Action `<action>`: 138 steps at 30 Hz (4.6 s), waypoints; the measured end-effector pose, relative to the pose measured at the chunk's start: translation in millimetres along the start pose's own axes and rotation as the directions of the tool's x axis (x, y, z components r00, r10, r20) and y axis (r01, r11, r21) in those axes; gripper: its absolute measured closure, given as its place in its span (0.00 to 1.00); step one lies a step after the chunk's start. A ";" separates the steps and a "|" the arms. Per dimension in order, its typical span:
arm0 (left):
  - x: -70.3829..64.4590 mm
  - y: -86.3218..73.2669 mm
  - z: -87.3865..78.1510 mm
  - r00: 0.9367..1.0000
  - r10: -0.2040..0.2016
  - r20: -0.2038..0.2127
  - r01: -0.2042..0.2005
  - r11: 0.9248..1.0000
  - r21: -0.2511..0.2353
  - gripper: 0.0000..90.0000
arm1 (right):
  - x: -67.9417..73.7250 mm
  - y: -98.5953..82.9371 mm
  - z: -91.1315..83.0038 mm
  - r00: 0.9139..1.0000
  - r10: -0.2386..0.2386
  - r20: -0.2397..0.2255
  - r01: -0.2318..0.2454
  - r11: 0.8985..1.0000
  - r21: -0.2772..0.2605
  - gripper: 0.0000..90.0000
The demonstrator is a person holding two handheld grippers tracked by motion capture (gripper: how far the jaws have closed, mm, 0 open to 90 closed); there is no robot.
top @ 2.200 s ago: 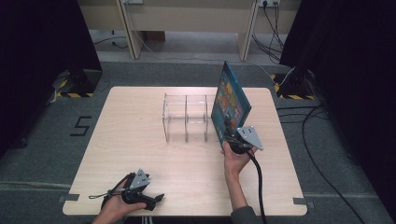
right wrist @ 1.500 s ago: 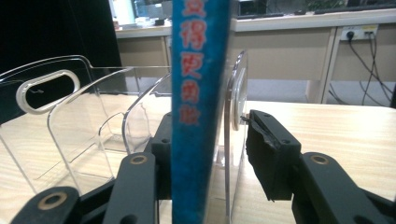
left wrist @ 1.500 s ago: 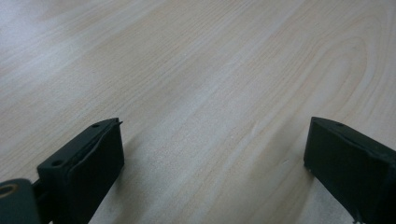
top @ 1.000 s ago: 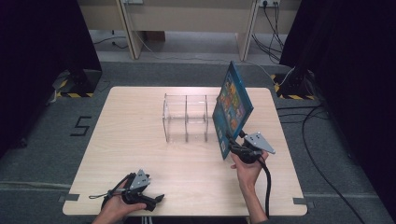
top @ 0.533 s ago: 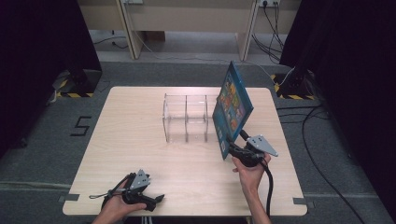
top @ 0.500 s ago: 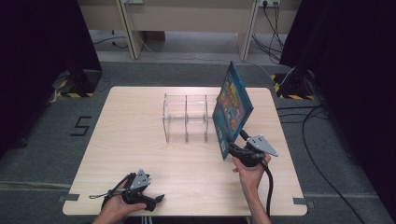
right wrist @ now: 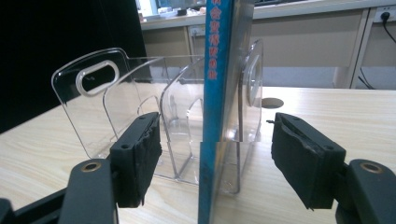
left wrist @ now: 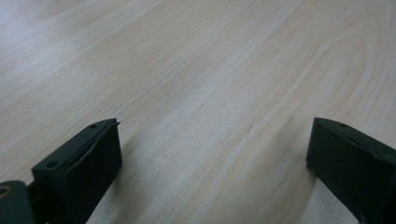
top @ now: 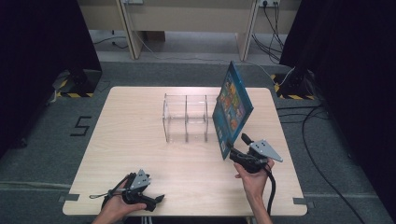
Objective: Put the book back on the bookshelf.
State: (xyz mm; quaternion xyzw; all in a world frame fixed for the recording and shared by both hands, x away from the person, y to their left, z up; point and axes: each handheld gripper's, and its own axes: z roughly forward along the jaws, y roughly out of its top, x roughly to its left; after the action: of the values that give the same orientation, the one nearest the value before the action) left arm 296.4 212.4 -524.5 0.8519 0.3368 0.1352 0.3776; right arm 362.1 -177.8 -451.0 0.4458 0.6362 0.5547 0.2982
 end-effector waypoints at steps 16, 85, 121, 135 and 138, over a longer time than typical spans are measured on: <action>-0.2 -0.5 -0.5 1.000 0.006 0.006 -0.006 1.000 0.002 0.02 | 4.0 -6.5 -20.9 0.999 -0.003 -0.042 0.004 1.000 0.024 0.29; -1.1 -1.1 -0.7 1.000 0.020 0.019 -0.020 1.000 0.009 0.00 | -1.1 -43.4 -79.3 0.988 -0.066 -0.141 0.102 0.960 0.259 0.18; -1.3 -1.1 -0.6 1.000 0.020 0.018 -0.020 1.000 0.009 0.00 | -0.7 -59.9 -99.0 0.981 -0.129 -0.144 0.176 0.905 0.388 0.18; -1.3 -1.1 -0.6 1.000 0.020 0.018 -0.020 1.000 0.009 0.00 | -3.4 -68.9 -107.9 0.980 -0.147 -0.133 0.192 0.867 0.460 0.18; -1.3 -1.1 -0.6 1.000 0.020 0.018 -0.020 1.000 0.009 0.00 | -4.0 -73.0 -108.3 0.981 -0.136 -0.136 0.186 0.851 0.491 0.18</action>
State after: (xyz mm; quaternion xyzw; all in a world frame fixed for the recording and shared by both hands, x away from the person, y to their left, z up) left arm 294.7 212.3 -524.9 0.8580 0.3255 0.1297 0.3756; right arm 251.8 -228.1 -500.0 0.4261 0.8070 0.3641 0.1864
